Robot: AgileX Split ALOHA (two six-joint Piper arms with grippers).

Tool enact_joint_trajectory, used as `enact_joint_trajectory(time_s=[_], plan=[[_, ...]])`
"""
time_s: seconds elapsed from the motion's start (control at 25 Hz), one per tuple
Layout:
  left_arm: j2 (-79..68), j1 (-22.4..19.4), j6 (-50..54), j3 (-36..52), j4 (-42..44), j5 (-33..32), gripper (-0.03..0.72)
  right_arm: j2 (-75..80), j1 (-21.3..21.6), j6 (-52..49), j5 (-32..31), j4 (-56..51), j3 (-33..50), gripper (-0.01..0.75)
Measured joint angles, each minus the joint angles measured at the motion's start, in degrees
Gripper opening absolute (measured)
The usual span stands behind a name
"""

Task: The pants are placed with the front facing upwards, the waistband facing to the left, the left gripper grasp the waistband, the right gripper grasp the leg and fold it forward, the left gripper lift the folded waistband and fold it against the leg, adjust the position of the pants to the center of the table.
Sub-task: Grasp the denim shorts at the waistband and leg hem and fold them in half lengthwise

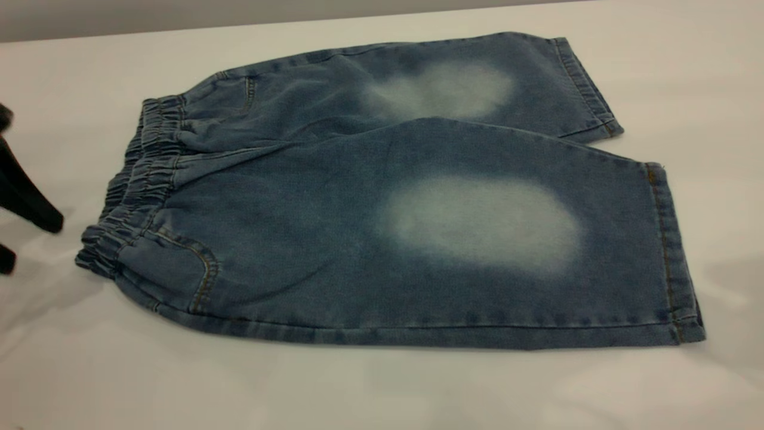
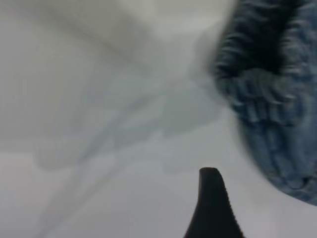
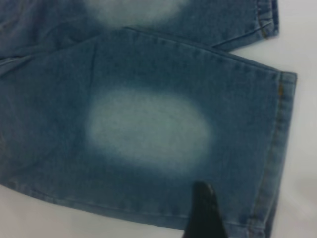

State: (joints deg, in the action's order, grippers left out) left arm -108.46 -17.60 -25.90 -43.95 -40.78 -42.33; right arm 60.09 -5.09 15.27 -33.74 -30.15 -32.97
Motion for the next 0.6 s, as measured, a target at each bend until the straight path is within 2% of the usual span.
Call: enact_joint_trajectory(time_s=[0.16, 0.44, 0.6], plan=[[-4.41, 0.03, -2.48, -0.87, -2.98, -0.08, 0.446, 0.0, 0.0, 0.93, 1.36, -0.97, 0.0, 0.431], [-8.49, 0.03, -11.24, -1.45, -16.01, -0.58, 0.446, 0.0, 0.0, 1.7, 1.37, -1.33, 0.0, 0.431], [-10.33, 0.03, -11.32, -1.45, -17.37, 1.54, 0.446, 0.0, 0.0, 1.7, 1.32, -1.33, 0.0, 0.431]])
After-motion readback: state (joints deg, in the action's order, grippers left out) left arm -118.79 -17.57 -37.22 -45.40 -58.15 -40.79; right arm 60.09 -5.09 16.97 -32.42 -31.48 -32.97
